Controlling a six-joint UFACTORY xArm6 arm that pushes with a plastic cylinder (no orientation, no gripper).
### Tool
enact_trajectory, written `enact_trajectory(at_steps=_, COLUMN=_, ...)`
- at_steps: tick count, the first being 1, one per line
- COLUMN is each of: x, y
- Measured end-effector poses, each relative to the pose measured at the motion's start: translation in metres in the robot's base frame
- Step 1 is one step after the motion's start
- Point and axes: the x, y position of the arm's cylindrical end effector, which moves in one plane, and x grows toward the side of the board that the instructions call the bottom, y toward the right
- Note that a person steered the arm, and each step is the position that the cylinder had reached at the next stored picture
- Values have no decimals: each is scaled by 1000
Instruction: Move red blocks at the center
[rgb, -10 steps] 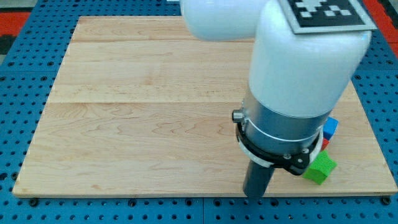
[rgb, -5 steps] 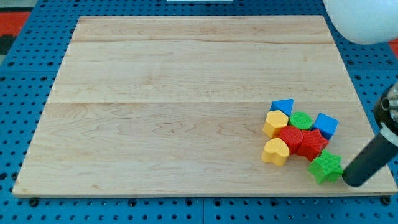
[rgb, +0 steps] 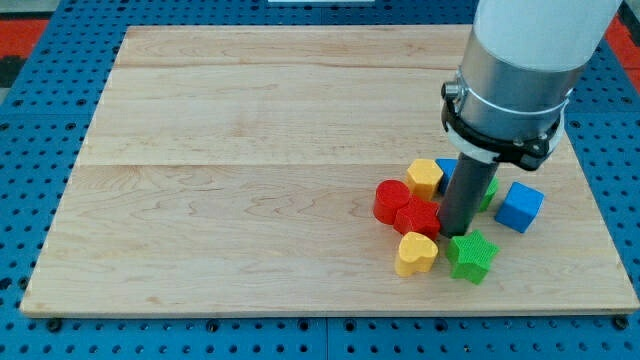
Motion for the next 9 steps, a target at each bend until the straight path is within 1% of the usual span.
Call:
enact_trajectory(at_steps=1, x=3, y=1)
enact_trajectory(at_steps=2, x=3, y=-21)
enact_trajectory(at_steps=4, x=-33, y=-110)
enact_trajectory(at_steps=5, x=-43, y=-149)
enact_trajectory(at_steps=6, x=-72, y=-151)
enact_trajectory(at_steps=7, x=-92, y=-133)
enact_trajectory(at_steps=8, x=-119, y=-132)
enact_trajectory(at_steps=9, x=-97, y=-140)
